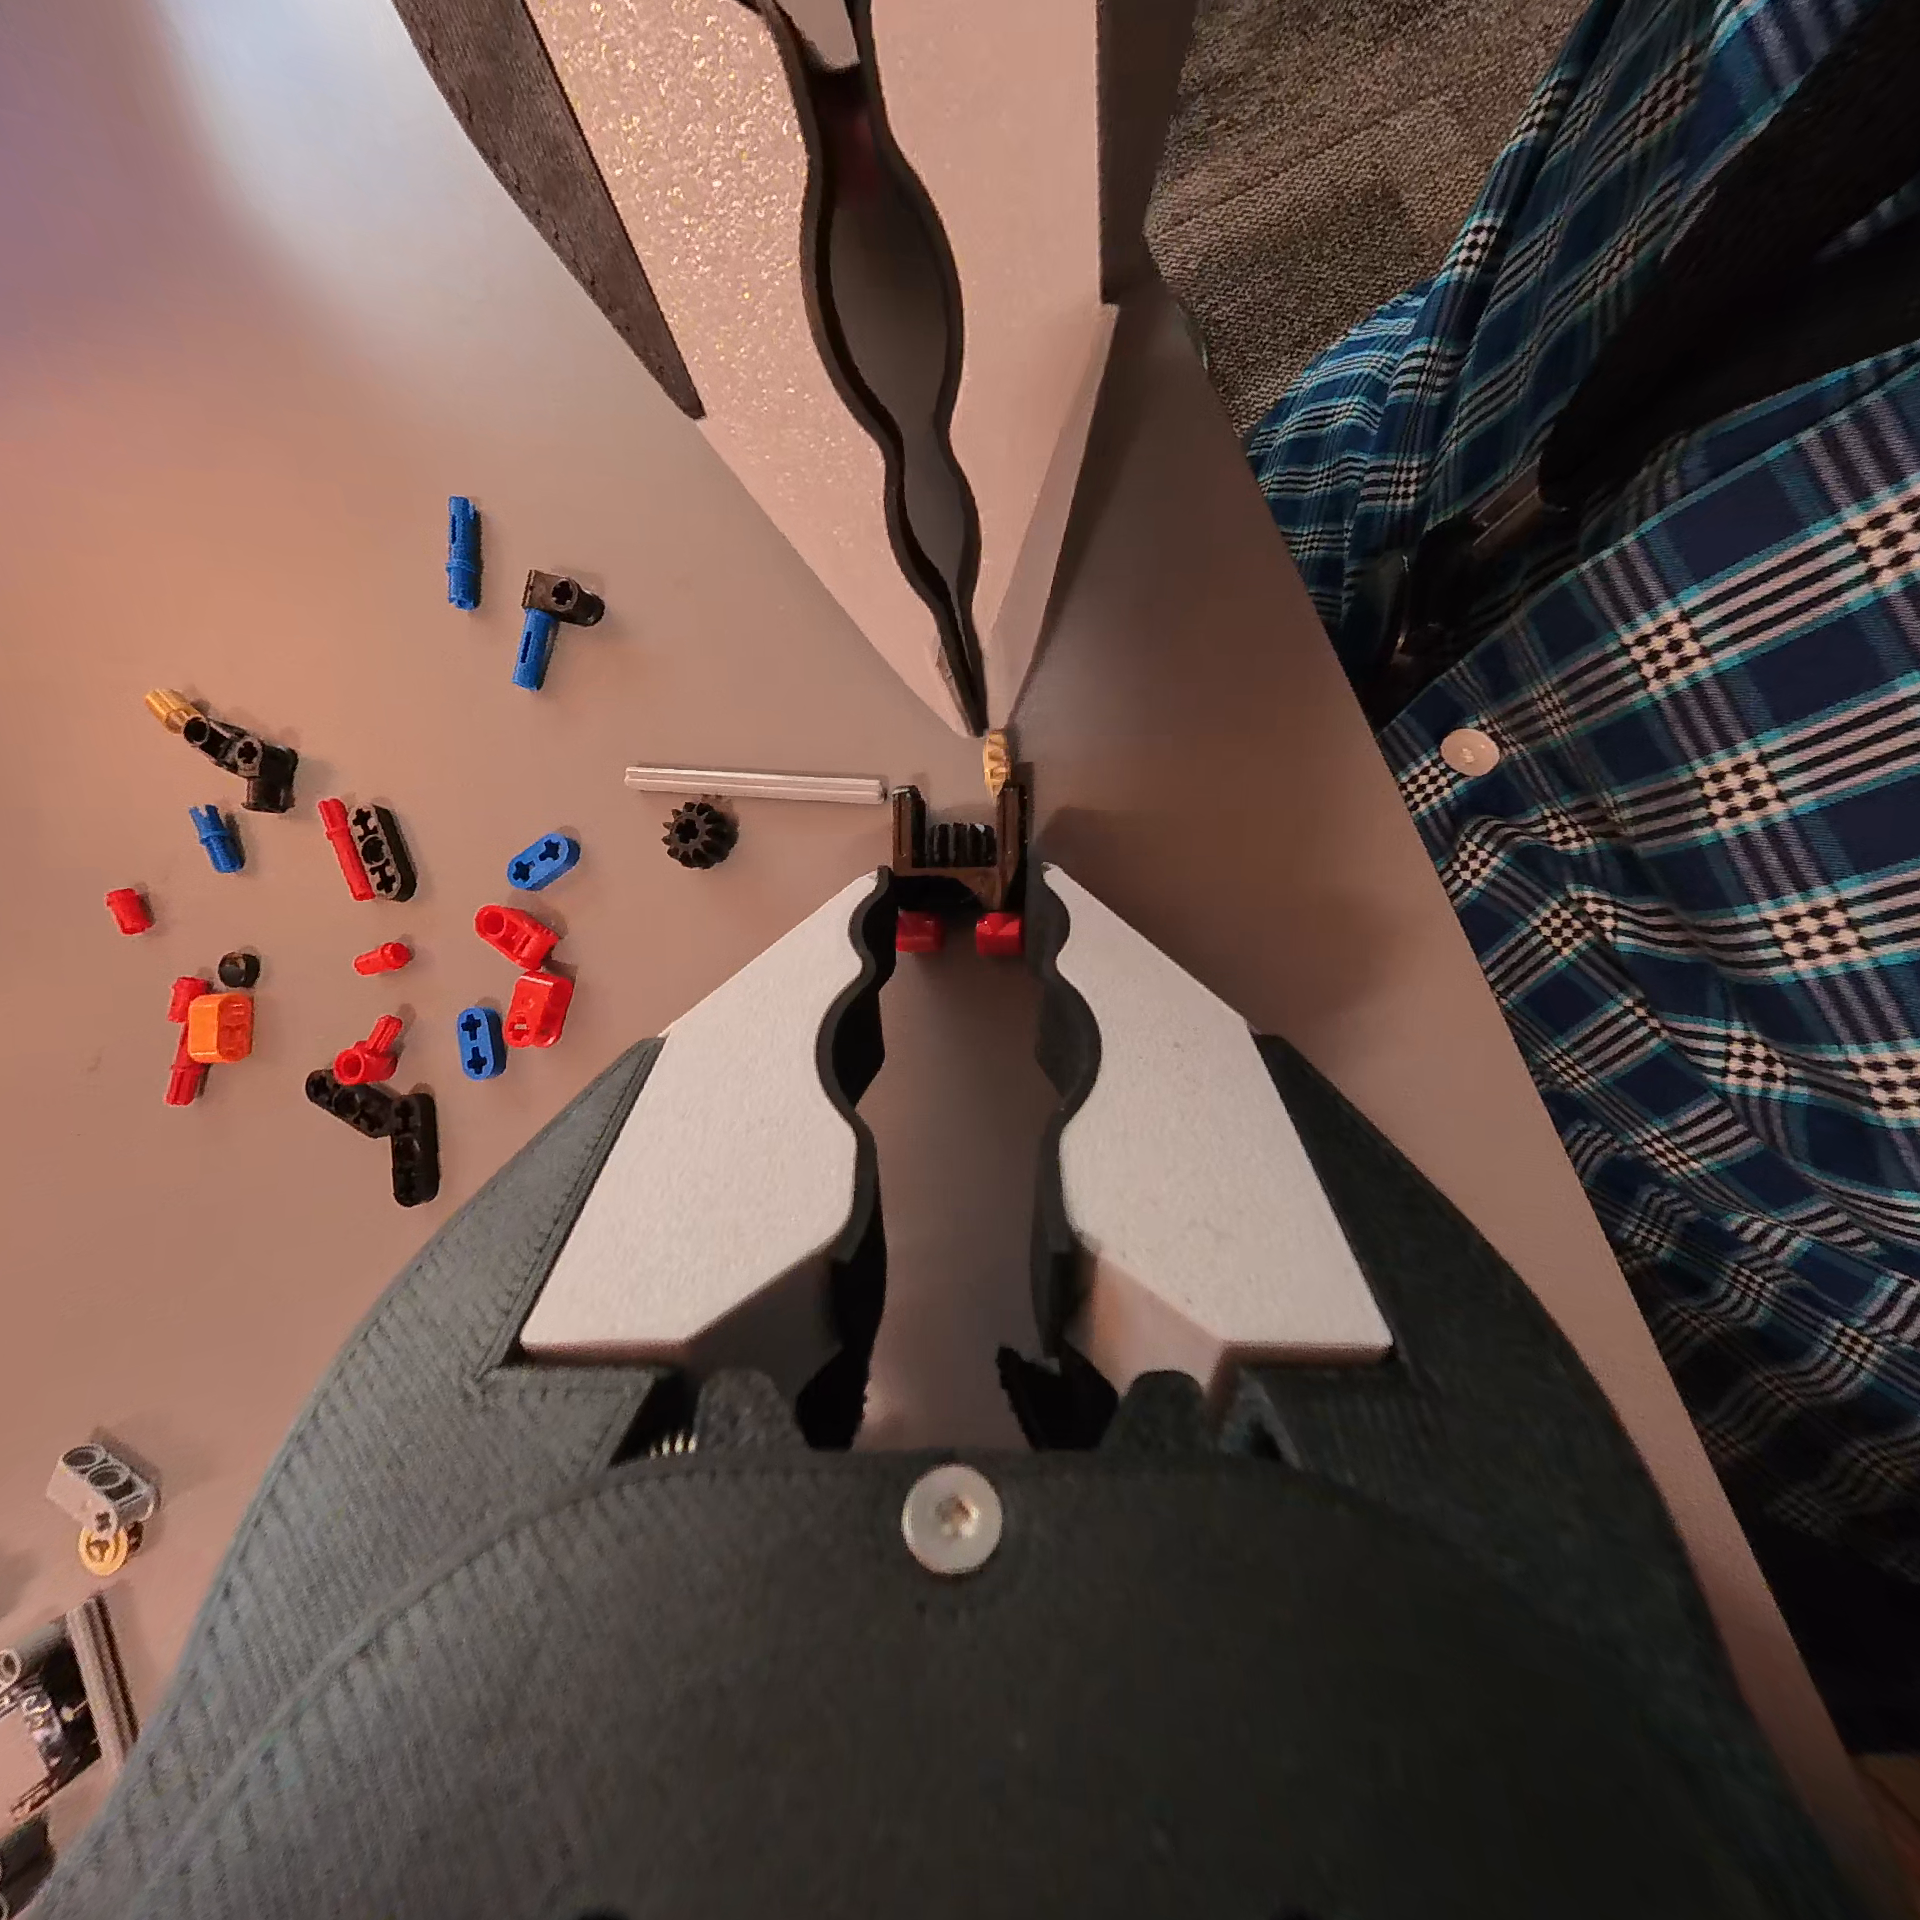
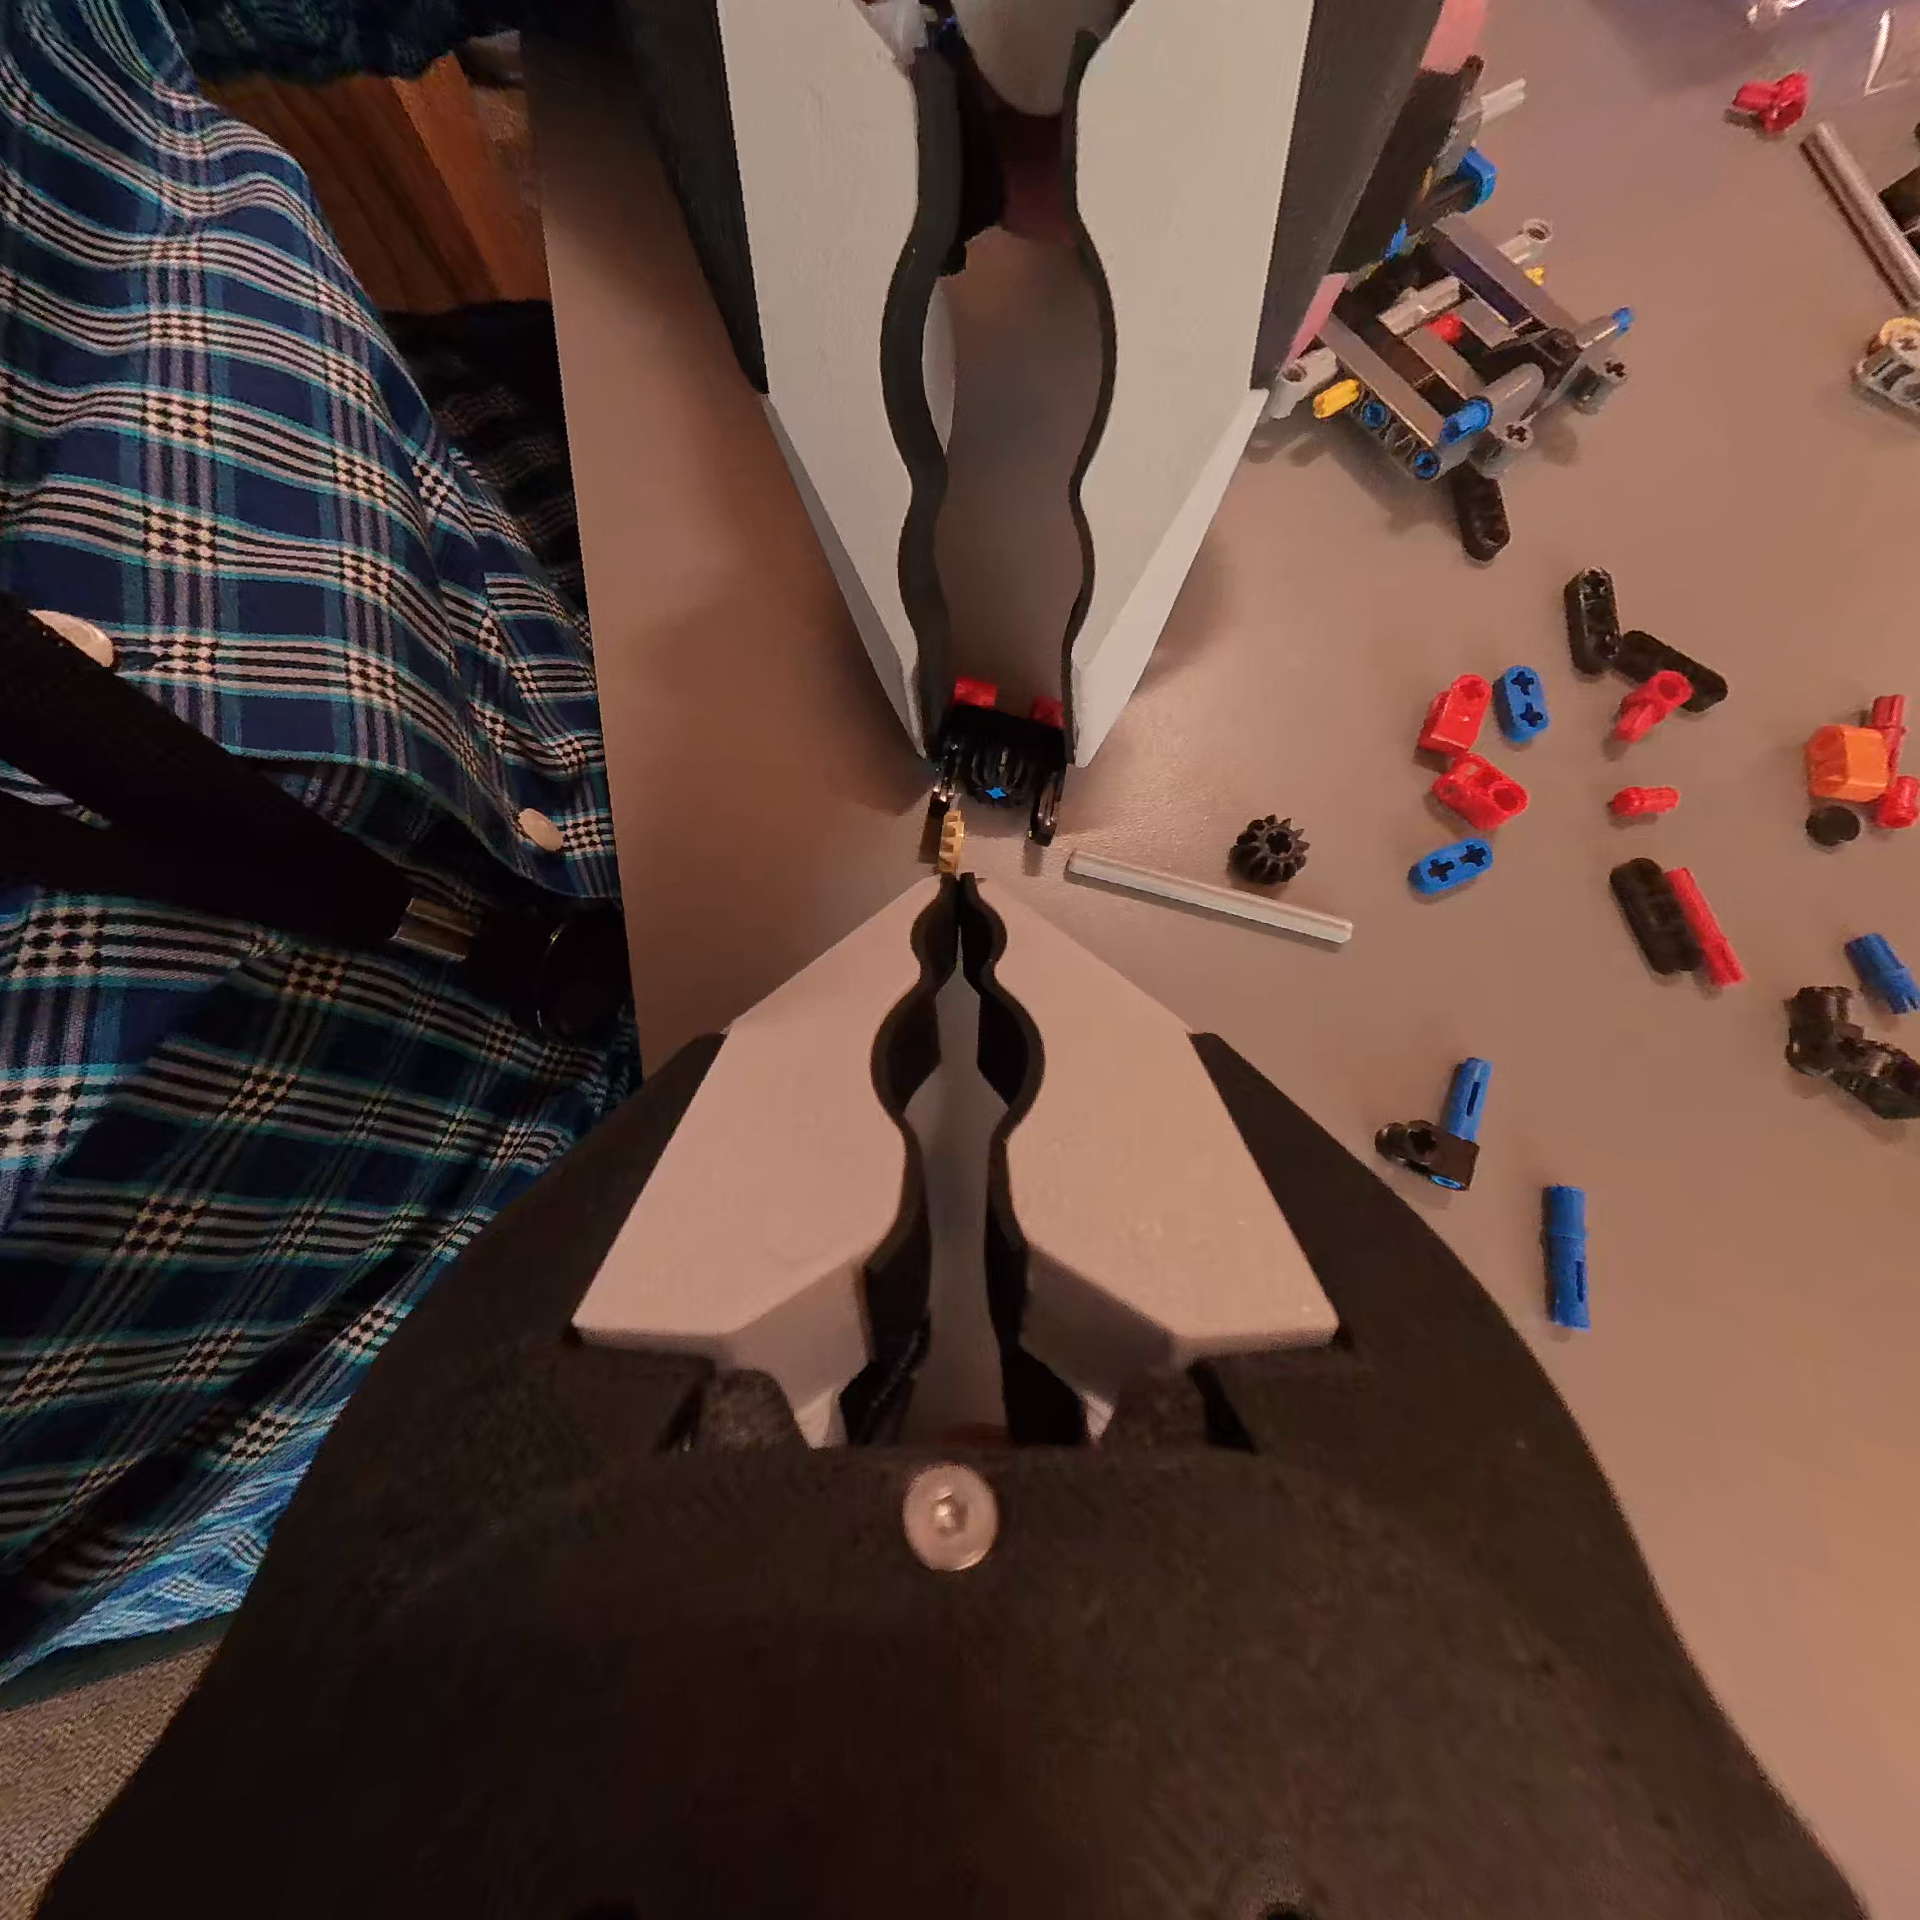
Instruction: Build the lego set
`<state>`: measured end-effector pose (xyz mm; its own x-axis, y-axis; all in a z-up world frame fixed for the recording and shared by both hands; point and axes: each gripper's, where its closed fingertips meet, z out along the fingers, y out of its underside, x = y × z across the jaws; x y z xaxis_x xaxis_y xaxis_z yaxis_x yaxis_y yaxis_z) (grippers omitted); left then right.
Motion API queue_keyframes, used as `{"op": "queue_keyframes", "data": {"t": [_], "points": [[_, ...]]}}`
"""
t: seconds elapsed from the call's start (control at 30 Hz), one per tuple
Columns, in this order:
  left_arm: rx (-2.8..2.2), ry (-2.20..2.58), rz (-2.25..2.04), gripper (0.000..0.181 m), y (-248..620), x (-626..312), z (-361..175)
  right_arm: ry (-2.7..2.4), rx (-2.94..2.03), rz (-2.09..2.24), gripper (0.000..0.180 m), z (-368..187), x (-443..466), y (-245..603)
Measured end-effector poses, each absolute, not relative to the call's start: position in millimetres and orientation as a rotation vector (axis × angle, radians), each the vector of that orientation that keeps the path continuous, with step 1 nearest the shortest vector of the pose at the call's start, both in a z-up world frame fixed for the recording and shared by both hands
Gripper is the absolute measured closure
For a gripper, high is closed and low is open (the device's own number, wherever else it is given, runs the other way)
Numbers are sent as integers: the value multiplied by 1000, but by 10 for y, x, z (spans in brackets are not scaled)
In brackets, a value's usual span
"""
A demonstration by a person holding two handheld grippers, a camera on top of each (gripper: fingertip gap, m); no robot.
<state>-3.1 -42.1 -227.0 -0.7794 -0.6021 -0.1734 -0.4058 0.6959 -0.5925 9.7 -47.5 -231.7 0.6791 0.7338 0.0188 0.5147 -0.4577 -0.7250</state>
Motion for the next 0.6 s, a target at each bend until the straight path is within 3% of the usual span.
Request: {"op": "queue_keyframes", "data": {"t": [0.6], "points": [[-783, 2555, -770, 158, -421, -34, -2266, -942, -2153, 410, 176, -2314, 18, -446]]}}
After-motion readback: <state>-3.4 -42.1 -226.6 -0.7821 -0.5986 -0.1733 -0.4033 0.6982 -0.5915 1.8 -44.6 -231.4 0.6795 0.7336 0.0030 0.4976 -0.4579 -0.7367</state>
